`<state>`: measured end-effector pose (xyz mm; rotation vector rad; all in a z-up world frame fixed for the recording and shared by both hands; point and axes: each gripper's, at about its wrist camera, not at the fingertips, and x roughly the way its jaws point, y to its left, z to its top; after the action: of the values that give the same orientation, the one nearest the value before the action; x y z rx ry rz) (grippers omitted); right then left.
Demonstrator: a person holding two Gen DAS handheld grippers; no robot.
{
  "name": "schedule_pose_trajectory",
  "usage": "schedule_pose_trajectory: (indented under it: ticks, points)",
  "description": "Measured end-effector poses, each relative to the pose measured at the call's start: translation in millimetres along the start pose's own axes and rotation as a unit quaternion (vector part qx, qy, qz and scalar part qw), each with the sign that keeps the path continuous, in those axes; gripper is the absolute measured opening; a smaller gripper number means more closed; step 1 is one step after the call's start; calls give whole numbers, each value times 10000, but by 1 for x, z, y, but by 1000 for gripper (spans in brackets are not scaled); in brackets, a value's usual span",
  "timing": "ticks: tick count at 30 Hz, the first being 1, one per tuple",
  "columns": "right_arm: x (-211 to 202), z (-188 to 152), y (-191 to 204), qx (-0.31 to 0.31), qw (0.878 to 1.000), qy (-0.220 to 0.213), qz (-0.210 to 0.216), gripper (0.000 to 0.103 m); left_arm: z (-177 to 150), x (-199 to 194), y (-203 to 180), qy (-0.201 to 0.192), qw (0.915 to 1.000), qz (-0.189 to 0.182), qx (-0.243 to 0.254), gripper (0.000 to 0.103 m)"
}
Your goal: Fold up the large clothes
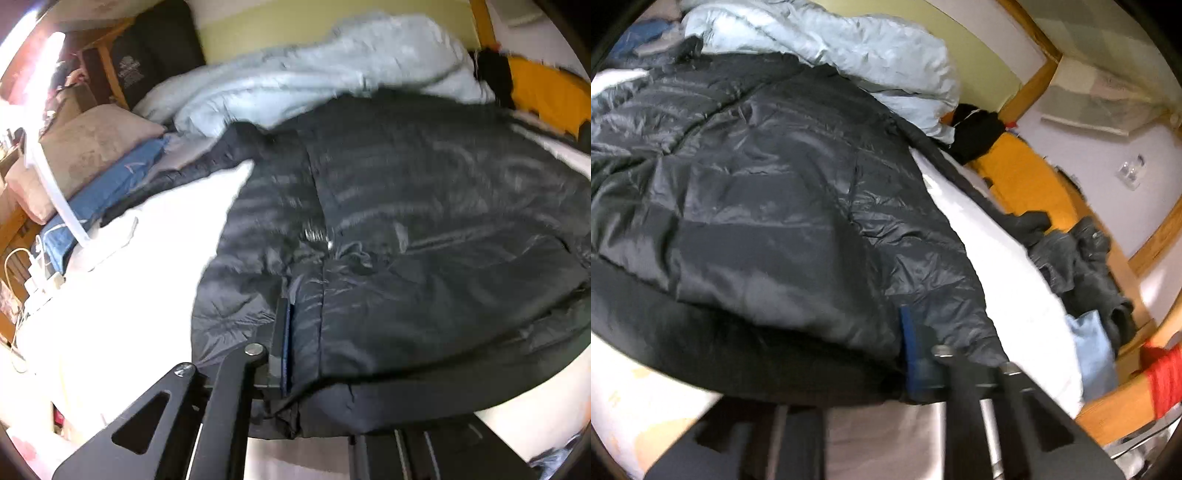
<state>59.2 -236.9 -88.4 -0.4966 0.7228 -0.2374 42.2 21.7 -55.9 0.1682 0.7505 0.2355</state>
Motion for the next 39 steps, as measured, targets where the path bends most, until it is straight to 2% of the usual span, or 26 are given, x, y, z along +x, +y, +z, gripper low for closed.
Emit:
schedule_pose_trajectory:
  ticks: [3,5,8,11,15,19,21,26,27,29,31,32,33,34,35,36,38,39]
  points:
    - [-18,-2,-14,410,9982,-263,339,7,6,-29,7,-389,9991,174,41,7]
    - [-35,-6,-26,673,9947,-345,694,7,5,-49,13,-468,9987,197,34,7]
    - [-58,-13,-37,926,9875,-510,1173,7,1,-68,29,-387,9992,93,18,7]
    - [-62,-3,-40,998,9823,-468,1517,7,6,-70,36,-163,9997,-7,195,10]
    - [-45,32,-49,1207,9776,-469,1657,8,40,-46,39,221,9988,-360,258,12]
    - [-9,73,-51,1251,9788,-322,1587,8,80,-6,29,328,9978,-149,555,18]
    - [9,88,-48,1245,9802,-234,1519,11,95,16,29,493,9972,-232,521,19]
    - [54,103,-33,1238,9821,53,1421,18,105,64,31,789,9952,-413,413,28]
    - [62,102,-32,1272,9820,121,1391,22,103,73,28,783,9950,-402,479,32]
    - [73,97,-30,1392,9796,212,1435,28,98,85,26,775,9949,-347,539,47]
    - [78,92,-31,1559,9753,241,1545,36,95,92,27,807,9951,-376,425,68]
    - [77,91,-33,1645,9736,190,1571,40,95,90,30,762,9955,-475,314,74]
    - [74,92,-35,1691,9732,97,1552,53,96,86,32,671,9958,-575,227,76]
    - [70,92,-38,1720,9736,-25,1497,70,97,81,35,557,9963,-632,174,81]
    - [63,92,-43,1785,9737,-202,1402,77,97,73,37,387,9969,-666,140,87]
    - [58,93,-47,1848,9730,-321,1348,89,97,64,39,209,9974,-682,110,90]
    - [43,92,-62,2090,9669,-664,1305,101,98,46,44,-119,9974,-706,-17,103]
    - [36,90,-69,2239,9619,-802,1345,103,97,35,47,-337,9965,-758,-139,103]
